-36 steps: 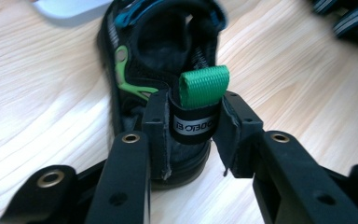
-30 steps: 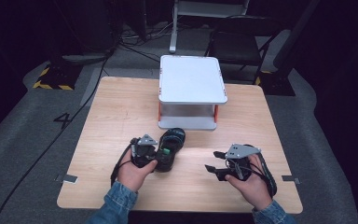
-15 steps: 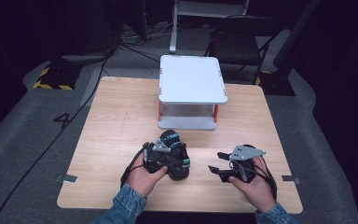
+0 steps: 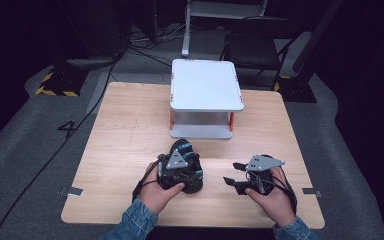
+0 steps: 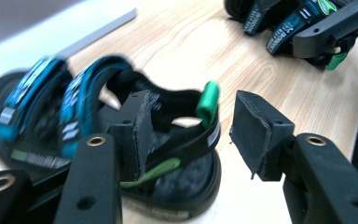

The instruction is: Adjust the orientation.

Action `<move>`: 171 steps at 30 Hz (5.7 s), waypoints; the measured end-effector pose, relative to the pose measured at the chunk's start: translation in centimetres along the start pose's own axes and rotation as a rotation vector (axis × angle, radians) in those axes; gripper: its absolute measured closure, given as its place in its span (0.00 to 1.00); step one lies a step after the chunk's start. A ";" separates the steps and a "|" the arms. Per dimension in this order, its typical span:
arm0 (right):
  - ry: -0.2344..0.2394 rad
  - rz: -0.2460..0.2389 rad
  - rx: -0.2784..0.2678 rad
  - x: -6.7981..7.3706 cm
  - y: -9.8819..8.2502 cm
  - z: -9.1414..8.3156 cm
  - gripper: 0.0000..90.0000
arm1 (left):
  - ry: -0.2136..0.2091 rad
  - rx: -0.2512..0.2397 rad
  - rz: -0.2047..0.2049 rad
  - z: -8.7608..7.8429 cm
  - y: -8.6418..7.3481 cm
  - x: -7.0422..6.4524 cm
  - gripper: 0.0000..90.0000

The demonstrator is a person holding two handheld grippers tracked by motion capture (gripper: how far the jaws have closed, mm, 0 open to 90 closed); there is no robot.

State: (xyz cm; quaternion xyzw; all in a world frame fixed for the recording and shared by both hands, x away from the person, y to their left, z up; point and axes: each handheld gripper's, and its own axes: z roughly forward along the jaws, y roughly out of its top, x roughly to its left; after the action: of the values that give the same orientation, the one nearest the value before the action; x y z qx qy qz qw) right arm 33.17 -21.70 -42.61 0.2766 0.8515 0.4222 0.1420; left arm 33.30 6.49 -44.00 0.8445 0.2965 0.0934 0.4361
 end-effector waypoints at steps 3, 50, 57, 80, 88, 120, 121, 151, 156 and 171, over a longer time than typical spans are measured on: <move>0.002 -0.001 0.001 0.1 0.0 0.1 0.43 | -0.013 0.009 0.014 0.3 0.0 -0.1 0.89; -0.217 0.201 0.120 -6.3 -2.0 -6.2 0.31 | 0.244 0.079 -0.171 -5.0 -2.9 8.5 0.32; -0.252 0.254 0.158 -8.1 -3.1 -7.7 0.33 | 0.257 0.102 -0.199 -5.0 -3.7 9.2 0.32; -0.248 0.348 0.350 -9.1 -4.9 -7.8 0.55 | 0.246 0.116 -0.205 -4.4 -4.0 9.1 0.32; -0.216 0.385 0.373 -8.5 -4.7 -6.6 0.61 | 0.235 0.136 -0.189 -4.0 -4.0 8.8 0.32; -0.112 0.373 0.208 -7.9 -1.1 -0.3 0.63 | 0.286 0.119 -0.234 -6.7 -6.4 8.4 0.32; -0.112 0.373 0.208 -7.9 -1.1 -0.3 0.63 | 0.288 0.122 -0.240 -6.7 -6.4 8.4 0.32; -0.209 -0.019 0.237 -7.3 -0.6 -2.2 0.46 | 0.262 0.129 -0.219 -5.7 -5.7 8.4 0.32; -0.179 -0.071 0.312 -7.4 -0.5 0.3 0.58 | 0.274 0.133 -0.235 -6.3 -6.5 8.3 0.32; -0.177 0.033 0.165 -6.0 3.0 1.8 0.83 | 0.326 0.118 -0.285 -8.6 -8.6 7.6 0.32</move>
State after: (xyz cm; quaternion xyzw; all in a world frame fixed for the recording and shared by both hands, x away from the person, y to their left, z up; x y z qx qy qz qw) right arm 39.94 -22.60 -41.29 0.3375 0.8628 0.3267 0.1867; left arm 32.26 20.60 -46.40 0.7919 0.4843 0.1486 0.3409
